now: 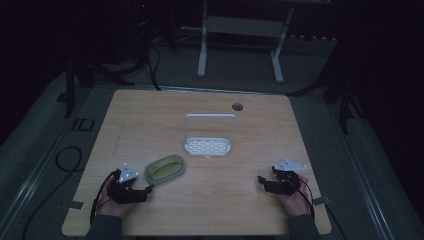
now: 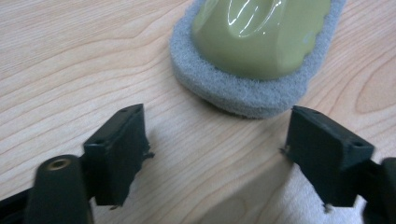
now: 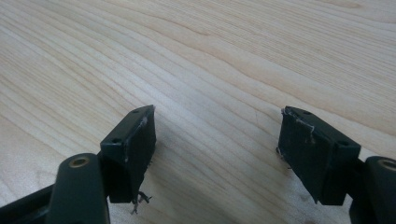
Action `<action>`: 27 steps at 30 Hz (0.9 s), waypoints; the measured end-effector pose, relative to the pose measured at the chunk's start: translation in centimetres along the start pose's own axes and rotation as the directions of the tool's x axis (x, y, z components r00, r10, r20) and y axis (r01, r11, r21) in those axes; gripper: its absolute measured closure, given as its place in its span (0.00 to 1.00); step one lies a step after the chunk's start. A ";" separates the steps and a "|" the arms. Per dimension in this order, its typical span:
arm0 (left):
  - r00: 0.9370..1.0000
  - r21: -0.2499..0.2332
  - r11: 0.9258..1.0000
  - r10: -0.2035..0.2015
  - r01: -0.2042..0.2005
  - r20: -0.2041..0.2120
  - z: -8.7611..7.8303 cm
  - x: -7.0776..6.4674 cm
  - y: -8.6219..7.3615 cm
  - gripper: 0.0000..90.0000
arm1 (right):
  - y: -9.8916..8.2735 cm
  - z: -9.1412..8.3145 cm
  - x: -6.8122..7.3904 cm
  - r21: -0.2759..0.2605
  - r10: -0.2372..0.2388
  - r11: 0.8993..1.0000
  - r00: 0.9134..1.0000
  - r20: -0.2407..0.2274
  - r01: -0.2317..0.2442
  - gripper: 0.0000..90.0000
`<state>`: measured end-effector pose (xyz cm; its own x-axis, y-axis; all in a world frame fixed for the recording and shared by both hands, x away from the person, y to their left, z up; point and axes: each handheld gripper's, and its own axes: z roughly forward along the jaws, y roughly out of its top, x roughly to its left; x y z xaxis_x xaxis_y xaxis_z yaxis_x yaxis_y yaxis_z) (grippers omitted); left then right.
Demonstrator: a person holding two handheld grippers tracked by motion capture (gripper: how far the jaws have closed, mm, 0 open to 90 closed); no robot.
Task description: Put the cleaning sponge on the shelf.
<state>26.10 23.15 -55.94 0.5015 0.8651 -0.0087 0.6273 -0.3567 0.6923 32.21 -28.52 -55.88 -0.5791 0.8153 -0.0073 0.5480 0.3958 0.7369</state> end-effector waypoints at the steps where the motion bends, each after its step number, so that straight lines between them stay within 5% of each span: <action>1: 1.000 0.004 1.000 -0.004 0.004 0.000 -0.1 0.0 0.0 0.27 | 0.0 0.0 0.0 0.001 0.002 1.000 1.000 0.001 -0.002 0.30; 4: 1.000 0.010 1.000 -0.003 0.003 -0.001 -0.3 0.0 0.0 0.30 | 0.0 0.0 0.1 0.002 0.005 1.000 1.000 0.003 -0.005 0.30; 11: 0.998 0.022 1.000 -0.008 0.006 0.068 -1.7 0.1 0.3 0.48 | 0.0 0.0 0.1 0.002 0.008 1.000 1.000 0.005 -0.008 0.30; 17: 0.986 0.026 1.000 -0.014 0.010 0.163 -2.7 0.7 1.3 0.56 | 0.0 0.0 0.1 0.002 0.009 1.000 1.000 0.006 -0.009 0.30; 27: 0.985 0.036 0.998 0.039 -0.046 0.166 -3.3 0.8 3.6 0.59 | 0.0 0.0 0.1 0.002 0.010 1.000 1.000 0.007 -0.010 0.30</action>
<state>26.79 23.74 -51.02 0.6180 0.7796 -0.1014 0.6246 -0.4086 0.6655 32.11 -28.45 -55.88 -0.5697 0.8219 -0.0048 0.5545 0.3887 0.7358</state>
